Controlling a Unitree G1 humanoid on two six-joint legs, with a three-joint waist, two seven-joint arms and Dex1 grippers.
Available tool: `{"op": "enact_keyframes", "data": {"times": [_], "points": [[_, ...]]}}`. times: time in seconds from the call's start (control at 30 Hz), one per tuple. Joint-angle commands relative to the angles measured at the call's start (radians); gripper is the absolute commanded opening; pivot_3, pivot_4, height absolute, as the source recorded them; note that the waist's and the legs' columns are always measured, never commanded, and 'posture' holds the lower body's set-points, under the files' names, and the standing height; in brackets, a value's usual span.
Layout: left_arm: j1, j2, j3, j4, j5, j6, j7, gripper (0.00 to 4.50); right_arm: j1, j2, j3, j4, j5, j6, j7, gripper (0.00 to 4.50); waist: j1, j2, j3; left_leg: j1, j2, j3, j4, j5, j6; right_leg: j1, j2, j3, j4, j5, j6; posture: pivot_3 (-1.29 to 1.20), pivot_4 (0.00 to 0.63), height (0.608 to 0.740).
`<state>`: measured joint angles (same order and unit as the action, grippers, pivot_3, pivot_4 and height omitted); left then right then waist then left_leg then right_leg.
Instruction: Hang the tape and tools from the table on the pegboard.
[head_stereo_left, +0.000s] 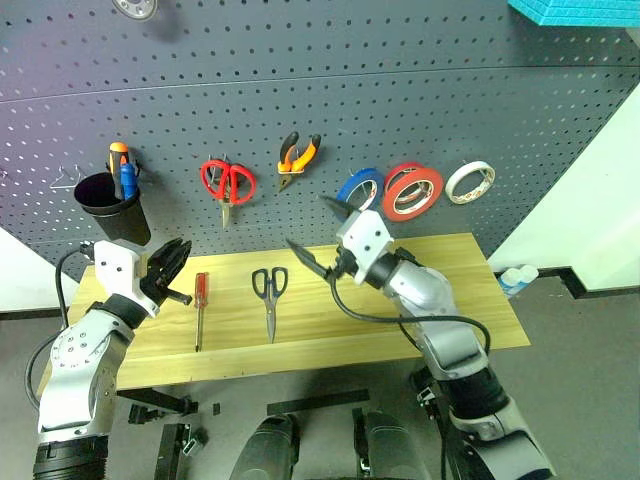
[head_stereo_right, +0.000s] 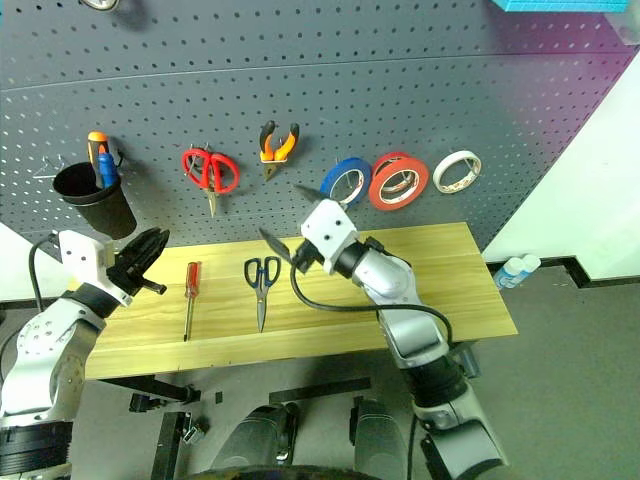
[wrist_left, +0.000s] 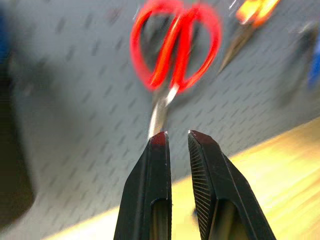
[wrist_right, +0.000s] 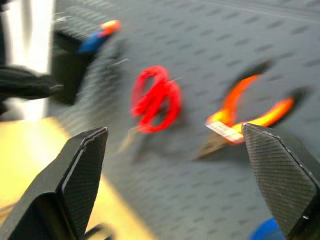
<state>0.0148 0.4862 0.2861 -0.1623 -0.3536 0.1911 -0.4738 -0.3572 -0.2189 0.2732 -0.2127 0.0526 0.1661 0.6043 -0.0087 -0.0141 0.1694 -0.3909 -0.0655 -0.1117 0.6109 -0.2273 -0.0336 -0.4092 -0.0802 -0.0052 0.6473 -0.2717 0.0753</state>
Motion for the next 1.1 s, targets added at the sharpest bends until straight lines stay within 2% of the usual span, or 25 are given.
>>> {"op": "enact_keyframes", "data": {"times": [0.03,0.23,0.37,0.5,0.8,1.1], "points": [[0.024,-0.015,-0.089,-0.042,0.101,0.073,0.073,0.64,0.032,-0.056,0.010,-0.059,0.059,0.041,0.088,4.48,0.001,0.000,0.003,0.000,0.000,0.000,0.000,0.000,0.000,0.000,0.000,0.000,-0.001,0.000,0.000,0.04,0.178,0.740],[0.031,-0.071,-0.191,-0.066,0.217,0.236,0.200,0.64,0.068,-0.164,0.014,-0.048,0.091,0.067,0.200,4.48,0.001,-0.004,0.014,-0.001,0.000,0.000,0.000,-0.001,0.001,0.000,-0.001,-0.001,-0.001,0.000,0.001,0.05,0.178,0.740],[0.006,-0.112,-0.225,-0.074,0.252,0.350,0.263,0.64,0.069,-0.189,0.008,-0.027,0.080,0.048,0.209,4.48,0.001,-0.006,0.019,-0.001,0.000,0.000,0.000,-0.001,0.001,0.000,-0.001,-0.001,-0.001,0.000,0.001,0.04,0.178,0.740],[-0.040,-0.157,-0.266,-0.082,0.261,0.455,0.291,1.50,0.062,-0.195,0.004,-0.007,0.066,0.033,0.203,4.50,0.009,-0.006,0.020,-0.001,0.000,0.000,0.000,-0.001,0.001,0.000,-0.001,-0.001,-0.001,0.000,0.001,0.04,0.177,0.740],[-0.180,-0.240,-0.385,-0.023,0.350,0.717,0.383,4.44,0.057,-0.209,-0.008,0.005,0.059,0.024,0.196,4.50,0.022,-0.008,0.022,-0.002,-0.001,0.000,0.001,-0.001,0.001,0.000,-0.001,-0.002,-0.001,0.000,0.002,0.02,0.176,0.740],[-0.332,-0.370,-0.341,0.178,0.326,0.790,0.426,4.48,0.071,-0.222,-0.009,-0.014,0.058,0.032,0.186,4.50,0.020,-0.011,0.026,-0.002,-0.001,0.000,0.001,-0.001,0.000,0.000,-0.001,-0.002,-0.001,-0.001,0.003,-0.01,0.189,0.740]]}}
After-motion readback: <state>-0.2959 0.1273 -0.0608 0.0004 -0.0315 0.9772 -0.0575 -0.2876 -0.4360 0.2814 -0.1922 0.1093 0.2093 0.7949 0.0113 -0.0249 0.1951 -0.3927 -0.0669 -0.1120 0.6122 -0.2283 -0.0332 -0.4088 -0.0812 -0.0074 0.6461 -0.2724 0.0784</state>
